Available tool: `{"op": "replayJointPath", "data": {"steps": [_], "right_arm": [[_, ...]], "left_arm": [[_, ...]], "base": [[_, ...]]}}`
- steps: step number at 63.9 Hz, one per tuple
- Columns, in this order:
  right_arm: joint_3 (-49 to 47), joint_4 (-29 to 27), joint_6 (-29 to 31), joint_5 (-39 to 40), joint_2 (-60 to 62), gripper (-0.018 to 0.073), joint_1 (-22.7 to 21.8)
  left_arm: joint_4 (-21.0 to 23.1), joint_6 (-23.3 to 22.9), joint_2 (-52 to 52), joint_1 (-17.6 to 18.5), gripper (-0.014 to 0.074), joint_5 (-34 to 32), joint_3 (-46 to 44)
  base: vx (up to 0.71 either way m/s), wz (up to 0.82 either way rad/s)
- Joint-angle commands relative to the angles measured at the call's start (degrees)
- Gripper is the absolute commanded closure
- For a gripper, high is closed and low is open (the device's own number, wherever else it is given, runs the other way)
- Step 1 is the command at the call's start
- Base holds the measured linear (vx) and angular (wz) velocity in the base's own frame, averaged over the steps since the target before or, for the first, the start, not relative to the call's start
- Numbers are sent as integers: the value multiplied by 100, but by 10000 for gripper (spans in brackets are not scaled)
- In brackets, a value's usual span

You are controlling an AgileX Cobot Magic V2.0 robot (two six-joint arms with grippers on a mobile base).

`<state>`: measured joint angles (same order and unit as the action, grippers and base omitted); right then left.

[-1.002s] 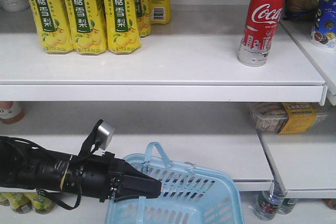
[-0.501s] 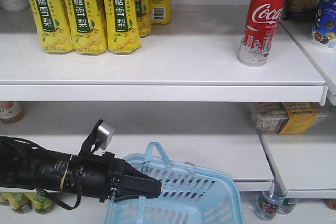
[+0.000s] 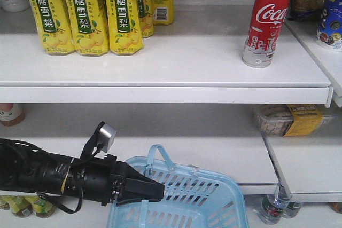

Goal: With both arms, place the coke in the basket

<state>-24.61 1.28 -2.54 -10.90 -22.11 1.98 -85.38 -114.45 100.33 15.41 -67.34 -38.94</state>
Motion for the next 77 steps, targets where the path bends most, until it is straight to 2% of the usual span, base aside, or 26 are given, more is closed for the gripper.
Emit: {"op": "replayJointPath", "data": {"steps": [1,23,34,44,63,70,77], "right_arm": [[-470,56,47,312,-431,568,-18],[-508,242,69,872,-780,561,-18],[-508,242,69,871,-780,507,-18],[-508,231,69,877,-780,391,-18],[-508,231,69,825,-780,26,-18],[-508,212,69,781,-780,-40,-18],[-532,151,63,937,-800,-41,-13]], "left_arm": [[437,245,-249,5,603,-1179,-113],[437,245,-249,5,603,-1179,-113],[437,245,-249,5,603,-1179,-113],[437,245,-249,5,603,-1179,-113],[437,245,-249,5,603,-1179,-113],[437,245,-249,5,603,-1179,-113],[437,245,-249,5,603,-1179,-113]], "base": [[0,0],[0,0],[0,0],[0,0],[0,0],[0,0],[0,0]]}}
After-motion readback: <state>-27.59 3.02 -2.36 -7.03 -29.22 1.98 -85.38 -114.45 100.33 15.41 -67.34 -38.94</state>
